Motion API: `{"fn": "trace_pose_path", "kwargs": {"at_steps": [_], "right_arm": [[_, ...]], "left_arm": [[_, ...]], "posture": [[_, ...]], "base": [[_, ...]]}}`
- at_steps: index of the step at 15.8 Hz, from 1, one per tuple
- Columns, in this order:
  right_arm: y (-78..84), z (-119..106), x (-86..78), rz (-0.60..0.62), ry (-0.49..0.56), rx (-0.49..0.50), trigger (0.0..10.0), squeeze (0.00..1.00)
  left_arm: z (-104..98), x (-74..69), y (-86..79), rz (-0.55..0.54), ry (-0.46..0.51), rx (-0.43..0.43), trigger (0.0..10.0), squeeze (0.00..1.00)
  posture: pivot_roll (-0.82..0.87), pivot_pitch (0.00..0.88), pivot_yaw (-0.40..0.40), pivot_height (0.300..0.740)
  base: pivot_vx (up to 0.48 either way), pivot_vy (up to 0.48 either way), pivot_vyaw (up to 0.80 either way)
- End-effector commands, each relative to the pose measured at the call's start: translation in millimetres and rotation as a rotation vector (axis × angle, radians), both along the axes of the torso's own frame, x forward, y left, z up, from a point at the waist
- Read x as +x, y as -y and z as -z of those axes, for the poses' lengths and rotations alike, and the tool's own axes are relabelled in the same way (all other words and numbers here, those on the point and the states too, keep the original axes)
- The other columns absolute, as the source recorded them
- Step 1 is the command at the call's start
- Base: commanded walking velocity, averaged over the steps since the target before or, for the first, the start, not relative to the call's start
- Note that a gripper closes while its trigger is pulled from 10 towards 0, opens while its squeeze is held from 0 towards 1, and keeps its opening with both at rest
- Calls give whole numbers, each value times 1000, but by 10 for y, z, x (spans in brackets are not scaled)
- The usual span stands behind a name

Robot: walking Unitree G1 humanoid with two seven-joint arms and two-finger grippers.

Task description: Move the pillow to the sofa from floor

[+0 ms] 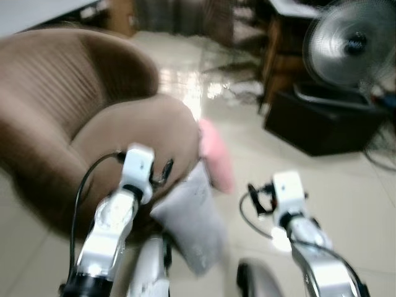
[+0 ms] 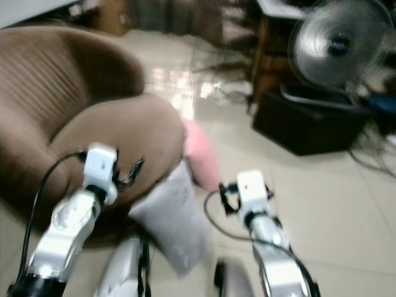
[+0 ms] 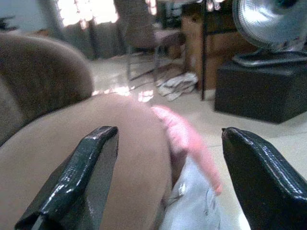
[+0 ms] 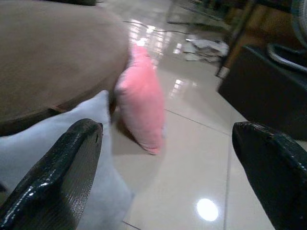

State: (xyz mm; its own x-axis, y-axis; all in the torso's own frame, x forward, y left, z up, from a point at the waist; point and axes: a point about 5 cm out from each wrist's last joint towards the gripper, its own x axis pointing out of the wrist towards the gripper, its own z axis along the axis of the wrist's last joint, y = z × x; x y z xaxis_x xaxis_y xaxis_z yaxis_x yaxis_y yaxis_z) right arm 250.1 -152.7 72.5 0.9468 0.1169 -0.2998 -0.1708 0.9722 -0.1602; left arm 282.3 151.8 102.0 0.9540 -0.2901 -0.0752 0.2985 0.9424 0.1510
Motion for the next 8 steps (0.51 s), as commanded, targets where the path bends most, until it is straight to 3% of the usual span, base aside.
{"fn": "trace_pose_path", "kwargs": {"at_steps": [1,5,8], "right_arm": [[0,42,-4,-3,-13,20,10000,0],[22,124,-6,3,-20,16,10000,0],[71,188,-24,3,-21,-1,10000,0]], "left_arm": [[54,-26,-25,-6,-23,14,10000,0],[57,-12,-21,2,-14,14,10000,0],[56,-4,-14,6,-12,14,10000,0]], "posture": [[-62,19,12,615],[-68,11,18,615],[-68,9,19,615]], "base": [[0,0,0],[328,0,-647],[340,0,0]]}}
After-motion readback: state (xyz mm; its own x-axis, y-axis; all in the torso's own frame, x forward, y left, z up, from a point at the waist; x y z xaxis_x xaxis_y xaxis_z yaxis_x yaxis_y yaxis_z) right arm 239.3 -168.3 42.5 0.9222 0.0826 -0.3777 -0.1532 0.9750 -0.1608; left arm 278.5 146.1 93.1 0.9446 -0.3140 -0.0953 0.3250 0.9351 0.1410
